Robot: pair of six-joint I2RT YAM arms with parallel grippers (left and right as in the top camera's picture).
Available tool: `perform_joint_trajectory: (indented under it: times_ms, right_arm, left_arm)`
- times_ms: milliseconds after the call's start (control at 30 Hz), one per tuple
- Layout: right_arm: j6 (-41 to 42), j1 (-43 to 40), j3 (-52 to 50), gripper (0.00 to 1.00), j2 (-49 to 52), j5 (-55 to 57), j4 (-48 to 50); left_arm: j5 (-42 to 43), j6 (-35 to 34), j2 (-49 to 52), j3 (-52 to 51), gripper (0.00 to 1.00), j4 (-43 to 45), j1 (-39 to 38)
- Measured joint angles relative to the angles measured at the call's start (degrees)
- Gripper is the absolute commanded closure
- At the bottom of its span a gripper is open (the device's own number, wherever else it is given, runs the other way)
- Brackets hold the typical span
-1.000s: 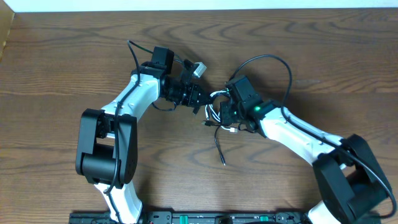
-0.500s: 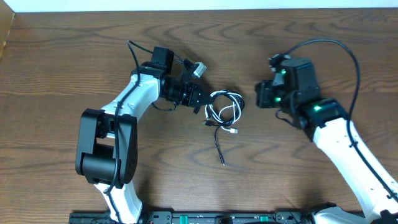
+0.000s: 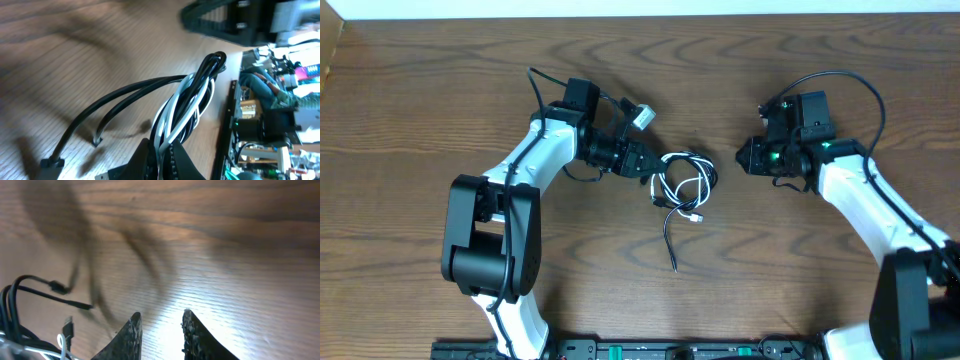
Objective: Untangle cables
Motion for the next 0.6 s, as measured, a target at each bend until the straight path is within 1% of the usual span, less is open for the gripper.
perform_joint_trajectory:
  times_ms: [100,233,367,433,600]
  right_arm:
    - [-2.3,-0.5,0.0,0.75,2.7,-4.8,0.8]
    - [-8.1,-0.7,0.0,0.71,6.1,-16.3,0.8]
    - [-14.0,-0.7,0.0,0.71,6.5,-28.5,1.1]
    - [-15.5,-0.7,0.0,0.71,6.5,-32.0,1.3]
    - [-17.3,-0.4,0.0,0.71,6.5,-36.4,1.5]
  left_arm:
    - [1.7,2.0,0.0,0.0,0.93,-0.1,0.0]
    - [2.8,3.6,0.0,0.0,0.92,-0.1,0.0]
    - [3.1,4.2,0.0,0.0,0.92,-0.1,0.0]
    - [3.2,4.3,0.0,0.0,0.93,-0.1,0.0]
    - [3.3,4.4,0.0,0.0,0.93,-0.1,0.0]
